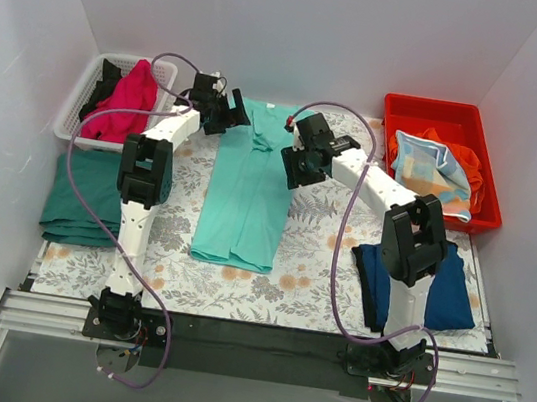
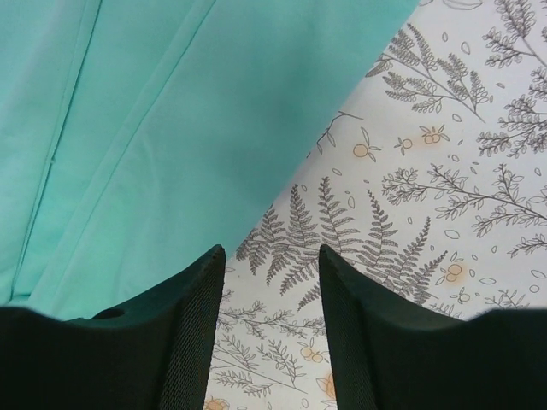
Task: Fold and stack the t-shirts
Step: Grab the bottom of the folded rectangular tshirt with both arms
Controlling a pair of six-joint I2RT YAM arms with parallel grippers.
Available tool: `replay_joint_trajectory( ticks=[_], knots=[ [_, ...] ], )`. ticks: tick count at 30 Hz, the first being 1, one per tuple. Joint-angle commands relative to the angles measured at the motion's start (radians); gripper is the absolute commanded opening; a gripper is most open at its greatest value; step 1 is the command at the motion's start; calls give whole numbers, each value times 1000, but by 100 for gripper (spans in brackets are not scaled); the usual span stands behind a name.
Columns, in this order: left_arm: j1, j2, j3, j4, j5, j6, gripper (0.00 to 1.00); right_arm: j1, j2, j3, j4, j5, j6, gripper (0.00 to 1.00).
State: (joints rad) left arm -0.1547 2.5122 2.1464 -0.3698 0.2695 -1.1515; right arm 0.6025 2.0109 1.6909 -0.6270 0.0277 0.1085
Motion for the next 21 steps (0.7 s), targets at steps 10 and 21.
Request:
replay_joint_trajectory(
  ticks=[10,21],
  knots=[
    [11,-768,-826,-60,-115,115,93,91,-236,-347,24,-101,37,55],
    [-13,-1098,-1250,-126,-62,38,90,243,-252,-401,73,-149,4,56]
  ],
)
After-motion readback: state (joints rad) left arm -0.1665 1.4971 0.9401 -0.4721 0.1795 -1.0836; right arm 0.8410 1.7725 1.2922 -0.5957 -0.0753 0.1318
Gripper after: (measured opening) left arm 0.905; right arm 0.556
